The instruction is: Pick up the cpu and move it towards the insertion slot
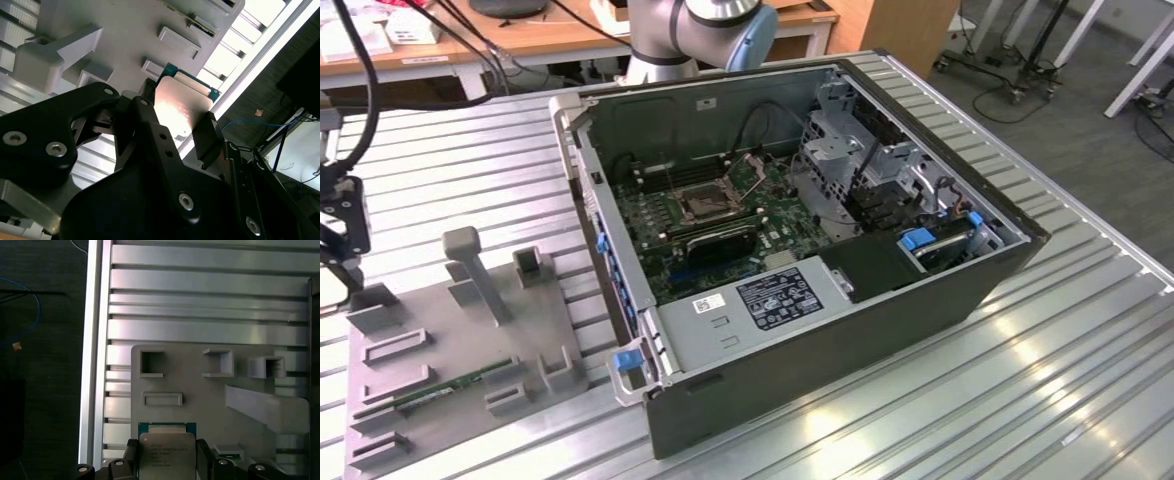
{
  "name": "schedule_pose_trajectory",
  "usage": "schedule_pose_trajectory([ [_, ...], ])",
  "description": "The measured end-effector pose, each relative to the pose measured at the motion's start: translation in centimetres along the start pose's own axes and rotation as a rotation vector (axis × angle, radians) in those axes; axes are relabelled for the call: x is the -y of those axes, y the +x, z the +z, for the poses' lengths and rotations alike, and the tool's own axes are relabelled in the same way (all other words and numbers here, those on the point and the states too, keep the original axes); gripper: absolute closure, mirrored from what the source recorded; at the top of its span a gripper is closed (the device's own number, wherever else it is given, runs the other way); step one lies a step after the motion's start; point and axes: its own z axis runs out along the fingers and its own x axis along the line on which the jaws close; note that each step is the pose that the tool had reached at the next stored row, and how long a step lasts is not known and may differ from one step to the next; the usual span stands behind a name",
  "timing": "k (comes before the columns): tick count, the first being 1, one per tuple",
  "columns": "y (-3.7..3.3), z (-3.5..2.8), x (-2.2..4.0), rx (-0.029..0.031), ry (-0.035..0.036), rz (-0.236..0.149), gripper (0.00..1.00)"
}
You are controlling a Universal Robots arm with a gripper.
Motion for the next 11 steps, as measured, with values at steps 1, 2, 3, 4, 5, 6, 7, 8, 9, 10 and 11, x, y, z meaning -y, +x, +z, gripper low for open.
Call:
schedule_pose_trajectory([
  [1,0.0,-0.09,0.0,-0.0001,0.0,0.0,0.46],
  [2,0.0,-0.12,0.0,0.0001,-0.0001,0.0,0.46],
  [3,0.0,-0.11,0.0,0.0002,-0.0001,0.0,0.46],
  [4,0.0,-0.12,-0.01,0.0003,-0.0002,0.0,0.46],
  [5,0.0,-0.12,0.0,0.0002,-0.0002,0.0,0.46],
  [6,0.0,-0.14,0.0,0.0,-0.0001,0.0,0.46],
  [7,0.0,-0.15,-0.01,0.0,0.0,0.0,0.46],
  [8,0.0,-0.15,0.0,0.0,0.0,0.0,0.46],
  [9,0.0,-0.16,-0.01,0.0,0.0,0.0,0.46],
  [10,0.0,-0.23,0.0,-0.0003,0.0002,0.0,0.46],
  [11,0.0,-0.32,-0.01,-0.0004,0.0003,0.0,0.46],
])
